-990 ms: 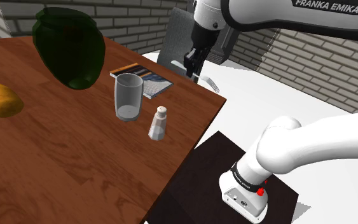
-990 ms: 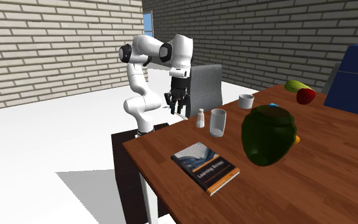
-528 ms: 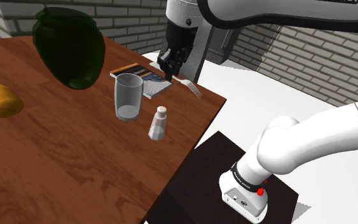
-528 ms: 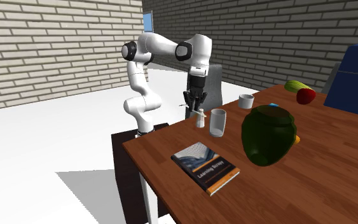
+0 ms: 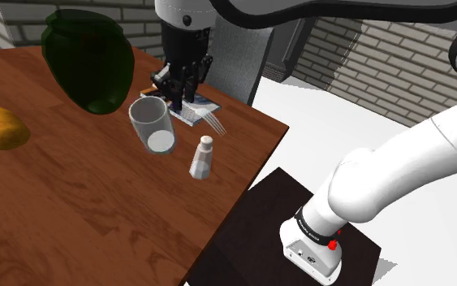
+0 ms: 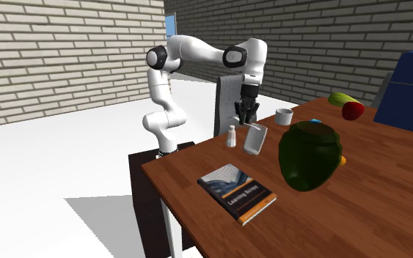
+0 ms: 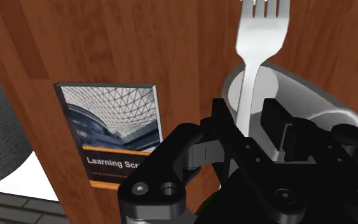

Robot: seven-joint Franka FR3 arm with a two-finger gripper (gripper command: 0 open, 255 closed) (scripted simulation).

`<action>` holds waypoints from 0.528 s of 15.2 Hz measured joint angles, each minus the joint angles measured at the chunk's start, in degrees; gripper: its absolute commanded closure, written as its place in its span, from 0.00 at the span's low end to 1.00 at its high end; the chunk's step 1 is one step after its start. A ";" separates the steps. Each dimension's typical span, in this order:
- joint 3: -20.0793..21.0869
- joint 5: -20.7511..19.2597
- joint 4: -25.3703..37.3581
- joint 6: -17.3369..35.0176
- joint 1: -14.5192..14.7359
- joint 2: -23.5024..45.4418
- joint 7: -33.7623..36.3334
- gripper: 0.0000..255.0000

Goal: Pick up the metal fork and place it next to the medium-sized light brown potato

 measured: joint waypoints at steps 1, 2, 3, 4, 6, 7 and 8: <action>1.50 -0.83 2.19 -0.37 -0.09 2.25 1.75 1.00; 3.00 -1.91 4.42 -0.61 -0.20 4.83 3.58 1.00; 4.26 -3.00 6.48 -1.02 -0.21 7.13 5.21 1.00; 5.66 -4.05 8.55 -1.61 0.02 9.34 7.09 1.00; 8.30 -6.66 12.72 -2.81 0.80 14.05 10.99 1.00; 9.44 -8.22 15.00 -3.53 1.36 16.60 12.82 1.00; 10.60 -10.23 18.22 -4.88 2.19 19.79 14.84 1.00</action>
